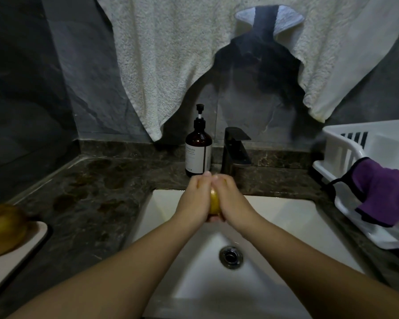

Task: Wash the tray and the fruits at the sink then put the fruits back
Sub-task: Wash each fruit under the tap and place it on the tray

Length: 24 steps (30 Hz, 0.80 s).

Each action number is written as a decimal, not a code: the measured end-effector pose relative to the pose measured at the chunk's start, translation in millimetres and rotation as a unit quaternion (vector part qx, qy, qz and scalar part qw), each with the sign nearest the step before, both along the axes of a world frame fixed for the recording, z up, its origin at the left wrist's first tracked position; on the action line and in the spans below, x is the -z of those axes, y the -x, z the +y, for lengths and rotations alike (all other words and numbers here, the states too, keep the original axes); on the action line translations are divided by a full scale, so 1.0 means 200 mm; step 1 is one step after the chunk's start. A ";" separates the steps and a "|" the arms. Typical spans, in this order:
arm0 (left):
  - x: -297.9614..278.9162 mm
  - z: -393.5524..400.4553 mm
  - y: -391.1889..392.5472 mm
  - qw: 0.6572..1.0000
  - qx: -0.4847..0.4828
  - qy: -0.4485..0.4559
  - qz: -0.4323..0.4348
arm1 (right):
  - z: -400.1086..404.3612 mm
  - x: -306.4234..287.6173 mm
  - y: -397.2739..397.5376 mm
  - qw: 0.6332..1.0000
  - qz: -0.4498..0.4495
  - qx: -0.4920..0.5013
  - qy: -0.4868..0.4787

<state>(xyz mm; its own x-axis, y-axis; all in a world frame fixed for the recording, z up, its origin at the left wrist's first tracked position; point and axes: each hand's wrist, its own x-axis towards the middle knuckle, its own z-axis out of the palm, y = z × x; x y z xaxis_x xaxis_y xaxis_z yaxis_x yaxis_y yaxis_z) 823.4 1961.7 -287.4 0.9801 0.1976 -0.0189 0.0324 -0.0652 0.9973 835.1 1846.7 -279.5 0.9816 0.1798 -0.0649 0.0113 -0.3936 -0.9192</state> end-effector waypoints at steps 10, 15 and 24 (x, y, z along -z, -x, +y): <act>0.00 -0.02 0.00 0.995 0.019 -0.096 0.022 | 0.00 0.03 -0.02 0.989 0.089 0.035 -0.113; -0.02 0.03 0.02 0.983 0.085 0.033 0.161 | -0.03 0.08 -0.04 0.995 -0.098 0.022 0.024; -0.02 0.00 0.01 0.992 0.055 0.047 0.100 | 0.01 0.08 -0.05 0.995 -0.088 0.033 -0.031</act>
<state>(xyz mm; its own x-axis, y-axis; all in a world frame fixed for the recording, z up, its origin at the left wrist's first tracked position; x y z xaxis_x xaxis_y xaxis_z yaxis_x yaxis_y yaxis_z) 820.9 1961.2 -283.6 0.9704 0.0770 -0.2291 0.2286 0.0143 0.9734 845.4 1848.3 -295.7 0.9865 0.1125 0.1186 0.1505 -0.3414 -0.9278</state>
